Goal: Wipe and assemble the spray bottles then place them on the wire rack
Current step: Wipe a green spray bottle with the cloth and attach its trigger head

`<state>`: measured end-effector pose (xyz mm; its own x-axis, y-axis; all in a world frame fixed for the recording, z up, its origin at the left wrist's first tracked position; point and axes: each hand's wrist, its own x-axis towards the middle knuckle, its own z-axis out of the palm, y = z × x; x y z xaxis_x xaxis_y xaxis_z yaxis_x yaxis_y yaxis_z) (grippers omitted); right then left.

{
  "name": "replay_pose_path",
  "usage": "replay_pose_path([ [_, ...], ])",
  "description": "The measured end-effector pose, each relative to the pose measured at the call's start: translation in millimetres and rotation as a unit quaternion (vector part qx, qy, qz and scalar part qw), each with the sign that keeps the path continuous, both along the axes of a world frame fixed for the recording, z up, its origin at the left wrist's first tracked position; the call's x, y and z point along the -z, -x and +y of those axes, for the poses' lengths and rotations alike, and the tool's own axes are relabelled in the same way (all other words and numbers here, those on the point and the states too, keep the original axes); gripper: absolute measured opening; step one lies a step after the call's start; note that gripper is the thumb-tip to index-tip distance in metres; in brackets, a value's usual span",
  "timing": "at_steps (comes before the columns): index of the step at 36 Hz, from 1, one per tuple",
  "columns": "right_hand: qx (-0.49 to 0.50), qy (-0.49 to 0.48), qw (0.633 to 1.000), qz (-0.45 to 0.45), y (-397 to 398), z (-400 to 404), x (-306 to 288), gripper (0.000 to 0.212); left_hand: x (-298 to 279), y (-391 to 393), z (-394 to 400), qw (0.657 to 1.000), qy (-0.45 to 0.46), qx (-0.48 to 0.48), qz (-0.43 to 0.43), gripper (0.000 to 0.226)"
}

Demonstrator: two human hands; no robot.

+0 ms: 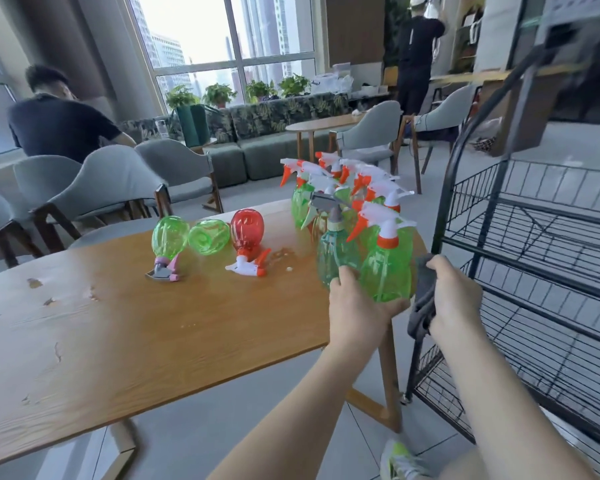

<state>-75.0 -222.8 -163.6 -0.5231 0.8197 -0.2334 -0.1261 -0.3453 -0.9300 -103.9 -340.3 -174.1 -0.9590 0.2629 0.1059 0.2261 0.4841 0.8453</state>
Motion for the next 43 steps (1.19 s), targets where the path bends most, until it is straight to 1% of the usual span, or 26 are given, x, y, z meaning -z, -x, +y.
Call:
replay_pose_path([
  [7,-0.028,0.036,0.999,-0.007,4,8,8,0.034,3,-1,23,0.999,0.000,-0.033,-0.015,0.073],
  [13,-0.058,0.033,0.997,-0.025,4,14,11,0.035,2,2,31,0.998,-0.022,-0.049,-0.022,0.068],
  [16,-0.048,0.015,0.999,-0.019,2,16,9,0.036,3,3,31,0.998,-0.029,-0.050,-0.019,0.064],
  [18,-0.042,-0.004,0.999,-0.014,-1,14,7,0.038,4,3,30,0.998,-0.031,-0.049,-0.016,0.065],
  [21,-0.054,-0.019,0.998,-0.005,-6,8,-3,0.034,6,2,26,0.998,-0.030,-0.047,-0.011,0.066],
  [24,-0.074,-0.036,0.996,0.017,-11,-3,-14,0.026,6,0,17,0.999,-0.022,-0.038,-0.001,0.060],
  [27,-0.105,-0.071,0.991,0.042,-12,-17,-19,0.018,5,-2,3,0.999,-0.015,-0.030,0.005,0.055],
  [32,-0.184,-0.103,0.973,0.094,-8,-57,-24,0.020,3,2,-40,0.997,-0.019,-0.051,0.057,0.038],
  [33,-0.203,-0.103,0.969,0.097,-4,-67,-23,0.025,2,5,-51,0.996,-0.021,-0.059,0.065,0.036],
  [34,-0.222,-0.106,0.965,0.092,1,-77,-22,0.030,0,8,-62,0.995,-0.020,-0.067,0.074,0.034],
  [37,-0.285,-0.126,0.948,0.060,18,-109,-18,0.028,-5,23,-96,0.991,-0.008,-0.092,0.100,0.031],
  [40,-0.334,-0.143,0.931,0.030,40,-137,-11,0.027,-8,43,-128,0.989,0.027,-0.107,0.101,0.027],
  [42,-0.355,-0.143,0.924,0.020,55,-154,-8,0.029,-7,59,-146,0.988,0.061,-0.109,0.091,0.030],
  [43,-0.362,-0.140,0.922,0.018,62,-161,-8,0.027,-7,67,-154,0.987,0.081,-0.108,0.084,0.034],
])
